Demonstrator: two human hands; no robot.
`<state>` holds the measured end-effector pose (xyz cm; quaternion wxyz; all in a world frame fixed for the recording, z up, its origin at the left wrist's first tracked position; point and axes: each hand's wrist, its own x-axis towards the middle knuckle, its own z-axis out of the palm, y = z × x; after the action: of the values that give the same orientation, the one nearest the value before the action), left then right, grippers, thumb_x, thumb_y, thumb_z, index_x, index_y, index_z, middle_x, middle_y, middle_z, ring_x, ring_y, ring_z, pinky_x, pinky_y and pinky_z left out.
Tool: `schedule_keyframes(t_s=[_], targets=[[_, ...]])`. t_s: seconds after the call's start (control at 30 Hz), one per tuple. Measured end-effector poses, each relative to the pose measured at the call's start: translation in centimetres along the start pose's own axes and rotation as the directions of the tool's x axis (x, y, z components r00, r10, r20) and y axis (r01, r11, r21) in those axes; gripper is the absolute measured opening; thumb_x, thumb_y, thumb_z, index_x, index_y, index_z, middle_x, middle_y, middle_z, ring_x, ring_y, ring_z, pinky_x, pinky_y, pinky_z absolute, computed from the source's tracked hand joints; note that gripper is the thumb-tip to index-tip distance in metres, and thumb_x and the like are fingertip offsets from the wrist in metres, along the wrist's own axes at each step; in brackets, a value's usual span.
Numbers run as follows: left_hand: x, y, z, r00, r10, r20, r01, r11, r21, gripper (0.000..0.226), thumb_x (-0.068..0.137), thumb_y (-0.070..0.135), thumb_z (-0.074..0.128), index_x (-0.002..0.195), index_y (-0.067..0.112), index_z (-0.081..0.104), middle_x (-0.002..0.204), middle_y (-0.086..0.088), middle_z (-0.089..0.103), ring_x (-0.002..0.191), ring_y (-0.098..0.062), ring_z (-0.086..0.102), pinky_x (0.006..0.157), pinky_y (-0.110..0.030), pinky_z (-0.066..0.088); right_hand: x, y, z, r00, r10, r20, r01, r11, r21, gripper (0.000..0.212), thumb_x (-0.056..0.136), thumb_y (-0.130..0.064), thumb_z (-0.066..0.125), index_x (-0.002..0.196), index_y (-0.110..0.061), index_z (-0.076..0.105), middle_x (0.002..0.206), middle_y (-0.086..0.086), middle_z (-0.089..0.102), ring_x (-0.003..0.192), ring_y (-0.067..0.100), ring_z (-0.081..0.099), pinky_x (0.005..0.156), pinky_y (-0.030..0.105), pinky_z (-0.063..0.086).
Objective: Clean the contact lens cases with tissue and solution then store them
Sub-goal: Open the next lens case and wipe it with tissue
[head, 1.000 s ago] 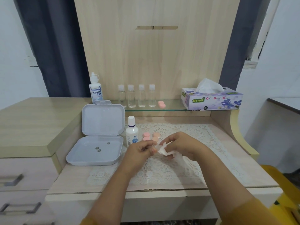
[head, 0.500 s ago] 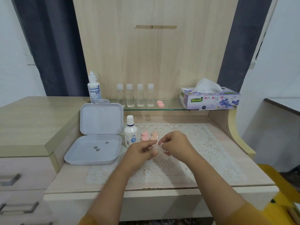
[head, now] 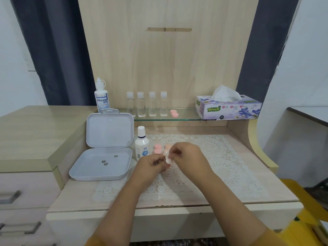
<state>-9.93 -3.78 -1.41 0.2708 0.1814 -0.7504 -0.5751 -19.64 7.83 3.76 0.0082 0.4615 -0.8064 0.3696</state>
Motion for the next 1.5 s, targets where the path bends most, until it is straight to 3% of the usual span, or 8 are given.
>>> schedule_keyframes(t_s=[0.17, 0.4, 0.57, 0.77, 1.17, 1.33, 1.43, 1.5], targets=[[-0.2, 0.3, -0.1, 1.000, -0.016, -0.023, 0.016, 1.000, -0.015, 0.007, 0.087, 0.002, 0.064, 0.087, 0.004, 0.071, 0.077, -0.014, 0.067, 0.073, -0.012, 0.063, 0.075, -0.032, 0.055, -0.5, 1.1, 0.2, 0.968, -0.218, 0.124, 0.242, 0.941, -0.238, 0.036, 0.085, -0.022, 0.059, 0.120, -0.027, 0.063, 0.120, -0.010, 0.056, 0.120, 0.011, 0.041, 0.102, 0.030, 0.028], [-0.2, 0.4, -0.2, 0.999, -0.032, 0.031, 0.033, 0.999, -0.040, 0.008, 0.086, 0.003, 0.065, 0.086, 0.007, 0.072, 0.073, -0.005, 0.063, 0.076, -0.017, 0.060, 0.086, -0.042, 0.052, -0.1, 1.8, 1.5, 0.929, -0.370, 0.026, 0.349, 0.847, -0.400, 0.018, 0.073, -0.034, 0.079, 0.085, -0.021, 0.076, 0.095, -0.005, 0.064, 0.097, 0.024, 0.058, 0.077, 0.032, 0.035], [-0.3, 0.4, -0.1, 0.999, -0.012, 0.036, 0.013, 1.000, -0.008, 0.005, 0.084, 0.004, 0.067, 0.086, 0.005, 0.072, 0.082, -0.020, 0.067, 0.079, -0.025, 0.064, 0.088, -0.044, 0.052, 0.1, 1.8, 1.1, 0.934, -0.327, 0.144, 0.357, 0.828, -0.432, 0.027, 0.092, -0.043, 0.056, 0.109, -0.025, 0.068, 0.112, -0.010, 0.053, 0.114, 0.014, 0.041, 0.088, 0.029, 0.027], [-0.4, 0.7, -0.1, 0.999, -0.024, 0.030, 0.027, 0.997, -0.079, 0.016, 0.085, 0.001, 0.066, 0.087, 0.015, 0.074, 0.077, -0.009, 0.066, 0.077, -0.016, 0.063, 0.082, -0.032, 0.054, -0.3, 2.0, 1.0, 0.972, -0.198, 0.127, 0.220, 0.957, -0.188, 0.030, 0.087, -0.033, 0.066, 0.116, -0.025, 0.066, 0.112, -0.014, 0.049, 0.115, 0.010, 0.041, 0.099, 0.030, 0.030], [-0.6, 0.7, -0.1, 0.999, -0.024, 0.048, 0.027, 0.997, -0.065, 0.020, 0.083, -0.001, 0.068, 0.094, 0.014, 0.075, 0.087, -0.017, 0.071, 0.086, -0.028, 0.066, 0.090, -0.043, 0.051, 0.5, 0.6, 0.4, 0.927, -0.264, 0.268, 0.364, 0.809, -0.461, 0.027, 0.091, -0.034, 0.058, 0.114, -0.022, 0.066, 0.114, -0.006, 0.051, 0.111, 0.017, 0.041, 0.082, 0.028, 0.026], [-0.7, 0.9, 0.0, 0.999, -0.041, 0.004, 0.042, 0.993, -0.112, 0.019, 0.083, -0.001, 0.068, 0.096, 0.013, 0.073, 0.093, -0.020, 0.068, 0.081, -0.015, 0.065, 0.079, -0.027, 0.056, -0.1, 1.7, -0.4, 0.983, 0.002, 0.182, -0.005, 1.000, 0.018, 0.019, 0.084, -0.021, 0.070, 0.102, -0.019, 0.064, 0.101, -0.011, 0.051, 0.095, 0.012, 0.052, 0.074, 0.019, 0.040], [-0.7, 1.1, 0.0, 0.998, -0.060, -0.034, 0.054, 0.987, -0.153, 0.017, 0.085, 0.004, 0.067, 0.097, 0.016, 0.070, 0.092, -0.020, 0.070, 0.079, -0.013, 0.066, 0.076, -0.021, 0.055, -0.9, 2.2, -1.5, 0.968, 0.246, -0.040, -0.212, 0.897, 0.389, 0.013, 0.091, -0.020, 0.064, 0.104, -0.020, 0.064, 0.099, -0.001, 0.062, 0.076, 0.009, 0.057, 0.054, 0.011, 0.040], [-0.7, 1.1, -0.1, 0.997, -0.060, -0.043, 0.053, 0.988, -0.146, 0.015, 0.086, 0.005, 0.067, 0.095, 0.018, 0.070, 0.091, -0.021, 0.071, 0.080, -0.018, 0.065, 0.081, -0.029, 0.056, -1.3, 2.9, -1.3, 0.940, 0.320, -0.120, -0.245, 0.876, 0.416, 0.015, 0.092, -0.020, 0.060, 0.107, -0.020, 0.066, 0.096, 0.001, 0.065, 0.074, 0.012, 0.059, 0.052, 0.013, 0.040]])
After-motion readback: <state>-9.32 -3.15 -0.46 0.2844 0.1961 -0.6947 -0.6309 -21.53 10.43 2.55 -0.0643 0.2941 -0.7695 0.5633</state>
